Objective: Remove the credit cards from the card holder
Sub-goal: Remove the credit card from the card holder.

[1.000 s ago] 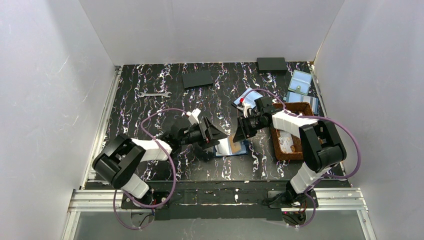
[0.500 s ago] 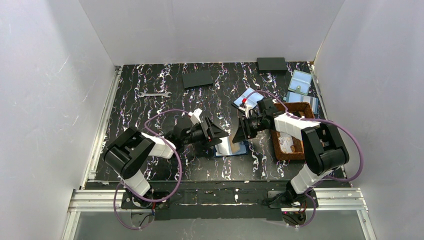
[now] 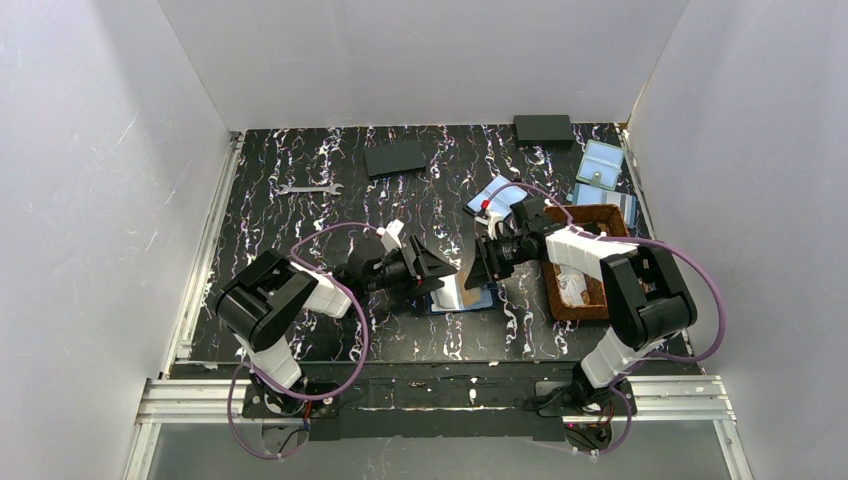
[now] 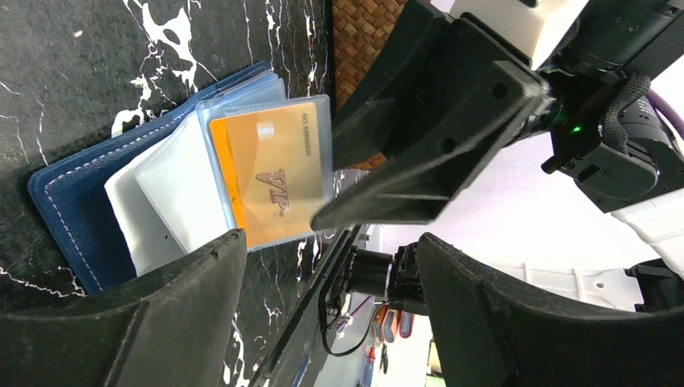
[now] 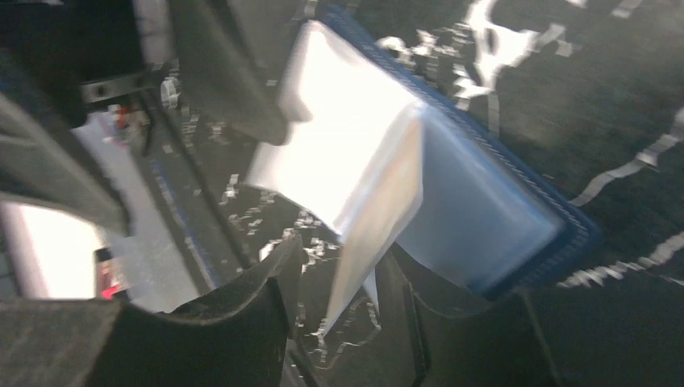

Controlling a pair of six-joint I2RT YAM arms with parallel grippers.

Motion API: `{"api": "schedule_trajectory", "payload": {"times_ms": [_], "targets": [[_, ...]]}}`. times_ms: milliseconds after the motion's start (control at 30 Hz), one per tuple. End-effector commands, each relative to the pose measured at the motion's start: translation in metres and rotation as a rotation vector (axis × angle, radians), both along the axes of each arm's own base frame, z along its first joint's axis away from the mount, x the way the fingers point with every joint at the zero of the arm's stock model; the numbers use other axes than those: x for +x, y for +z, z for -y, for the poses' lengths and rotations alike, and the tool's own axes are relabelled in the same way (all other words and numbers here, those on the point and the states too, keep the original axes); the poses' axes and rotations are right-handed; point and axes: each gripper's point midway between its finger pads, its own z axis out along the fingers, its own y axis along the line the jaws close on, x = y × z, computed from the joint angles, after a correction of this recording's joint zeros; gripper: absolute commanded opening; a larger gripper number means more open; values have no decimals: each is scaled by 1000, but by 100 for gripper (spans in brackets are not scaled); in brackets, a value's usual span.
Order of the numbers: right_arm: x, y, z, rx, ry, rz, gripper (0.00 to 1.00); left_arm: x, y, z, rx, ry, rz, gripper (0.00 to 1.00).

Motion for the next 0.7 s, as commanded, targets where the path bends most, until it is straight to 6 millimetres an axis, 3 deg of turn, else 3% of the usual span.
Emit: {"api": "schedule_trajectory", "payload": {"times_ms": [0, 100, 200, 400, 500, 567, 667], "targets": [[24, -16, 24, -188, -77, 81, 47, -1, 3, 0, -14, 0, 24, 75], [22, -11, 17, -144, -63, 67, 47, -2, 3, 0, -18, 0, 22, 75], [-1, 26, -12, 103, 43, 36, 46, -1, 5, 0, -23, 1, 28, 75], [28, -30, 30, -260, -106, 59, 47, -2, 5, -1, -36, 6, 30, 74], [21, -11, 10, -115, -53, 39, 44, -3, 4, -2, -36, 11, 31, 74], [-4, 35, -18, 156, 47, 32, 42, -3, 5, -1, -42, 8, 33, 74], [-1, 26, -10, 92, 4, 71, 43, -2, 5, -1, -48, 11, 31, 74]]}}
